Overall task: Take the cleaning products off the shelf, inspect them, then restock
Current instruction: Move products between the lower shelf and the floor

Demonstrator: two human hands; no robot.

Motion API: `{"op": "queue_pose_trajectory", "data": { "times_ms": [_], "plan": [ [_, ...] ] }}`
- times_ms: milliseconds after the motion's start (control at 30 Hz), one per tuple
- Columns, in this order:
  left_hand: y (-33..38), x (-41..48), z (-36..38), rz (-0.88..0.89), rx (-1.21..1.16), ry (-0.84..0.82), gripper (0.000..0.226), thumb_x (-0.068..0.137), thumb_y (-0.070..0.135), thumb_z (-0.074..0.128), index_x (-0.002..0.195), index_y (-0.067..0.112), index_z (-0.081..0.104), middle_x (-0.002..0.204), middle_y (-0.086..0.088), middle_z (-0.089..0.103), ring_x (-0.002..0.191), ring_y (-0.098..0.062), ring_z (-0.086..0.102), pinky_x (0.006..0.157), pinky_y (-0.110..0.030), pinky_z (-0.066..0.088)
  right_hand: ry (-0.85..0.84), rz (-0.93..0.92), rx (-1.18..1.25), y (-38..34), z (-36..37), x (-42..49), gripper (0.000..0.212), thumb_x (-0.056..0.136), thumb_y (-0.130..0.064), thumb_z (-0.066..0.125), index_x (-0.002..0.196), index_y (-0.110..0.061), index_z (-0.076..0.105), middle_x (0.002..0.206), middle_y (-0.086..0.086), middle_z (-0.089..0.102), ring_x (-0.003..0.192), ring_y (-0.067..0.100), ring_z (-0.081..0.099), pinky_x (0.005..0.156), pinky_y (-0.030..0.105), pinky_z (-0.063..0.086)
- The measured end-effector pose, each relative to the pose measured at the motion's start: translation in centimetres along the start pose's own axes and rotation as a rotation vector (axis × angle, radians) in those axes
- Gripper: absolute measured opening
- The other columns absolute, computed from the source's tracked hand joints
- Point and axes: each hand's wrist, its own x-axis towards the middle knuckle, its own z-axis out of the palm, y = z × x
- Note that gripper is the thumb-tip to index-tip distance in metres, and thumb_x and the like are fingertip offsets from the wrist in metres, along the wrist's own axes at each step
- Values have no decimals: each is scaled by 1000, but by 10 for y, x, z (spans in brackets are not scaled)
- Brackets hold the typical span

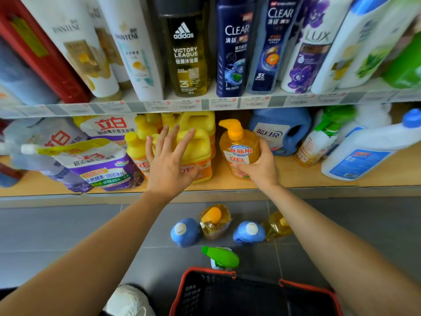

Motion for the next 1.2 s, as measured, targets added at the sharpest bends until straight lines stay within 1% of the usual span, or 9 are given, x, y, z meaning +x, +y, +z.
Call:
{"op": "queue_pose_trajectory", "data": {
  "times_ms": [167, 333, 467, 567, 667, 833, 967, 1067, 1200],
  "plan": [
    [20, 5, -41, -39, -253, -64, 74, 90, 65, 47, 155, 31, 37, 161, -2, 38, 155, -22, 21, 125, -51, 6, -143, -116, -102, -22, -37, -19, 80, 59, -23, 96, 127, -27, 54, 120, -3, 64, 114, 16, 61, 92, 45, 56],
    [63, 12, -90, -78, -671, -242, 50, 93, 49, 61, 139, 29, 59, 137, 7, 61, 125, -11, 56, 106, -38, 47, -254, -266, -334, -61, -77, -30, 91, 62, -32, 95, 140, -19, 49, 134, 1, 56, 124, 18, 53, 103, 36, 46],
    [95, 10, -112, -120, -769, -442, 28, 98, 35, 64, 123, 23, 70, 119, 4, 70, 108, -11, 63, 95, -33, 50, -315, -452, -592, -94, -110, -46, 90, 65, -38, 93, 142, -21, 50, 134, 2, 57, 124, 25, 54, 96, 37, 45],
    [111, -4, -116, -161, -837, -490, 20, 97, 32, 66, 99, 14, 74, 94, -7, 73, 84, -16, 66, 81, -43, 54, -278, -699, -746, -112, -131, -64, 83, 67, -40, 91, 138, -16, 57, 129, 7, 61, 117, 29, 58, 92, 45, 50],
    [121, -22, -114, -195, -890, -549, 20, 90, 34, 74, 90, 15, 68, 71, 2, 71, 65, -9, 64, 66, -35, 53, -232, -861, -857, -115, -150, -81, 77, 67, -36, 91, 135, -14, 62, 126, 10, 64, 113, 32, 60, 91, 44, 49],
    [133, -45, -108, -100, -741, -397, 25, 86, 34, 80, 94, 16, 64, 82, -1, 74, 71, -20, 66, 68, -42, 52, -205, -762, -864, -106, -154, -104, 84, 61, -33, 96, 135, -14, 61, 127, 5, 66, 113, 29, 62, 89, 44, 52],
    [130, -48, -110, 58, -592, -314, 30, 83, 40, 80, 99, 17, 68, 86, 5, 72, 66, -8, 59, 61, -27, 47, -248, -665, -761, -105, -151, -109, 87, 56, -37, 97, 131, -11, 63, 122, 7, 68, 107, 31, 65, 84, 45, 54],
    [124, -49, -112, 215, -500, -259, 34, 85, 43, 78, 106, 17, 75, 89, 5, 74, 72, -8, 64, 65, -32, 54, -314, -571, -665, -102, -151, -111, 89, 57, -40, 95, 135, -14, 60, 129, 6, 66, 116, 29, 62, 93, 44, 51],
    [120, -44, -117, 394, -537, -246, 42, 86, 36, 78, 121, 13, 73, 114, 0, 74, 101, -13, 69, 83, -37, 57, -424, -324, -559, -96, -156, -109, 104, 56, -42, 96, 147, -25, 48, 145, -4, 54, 132, 16, 50, 109, 41, 44]
  ]
}}
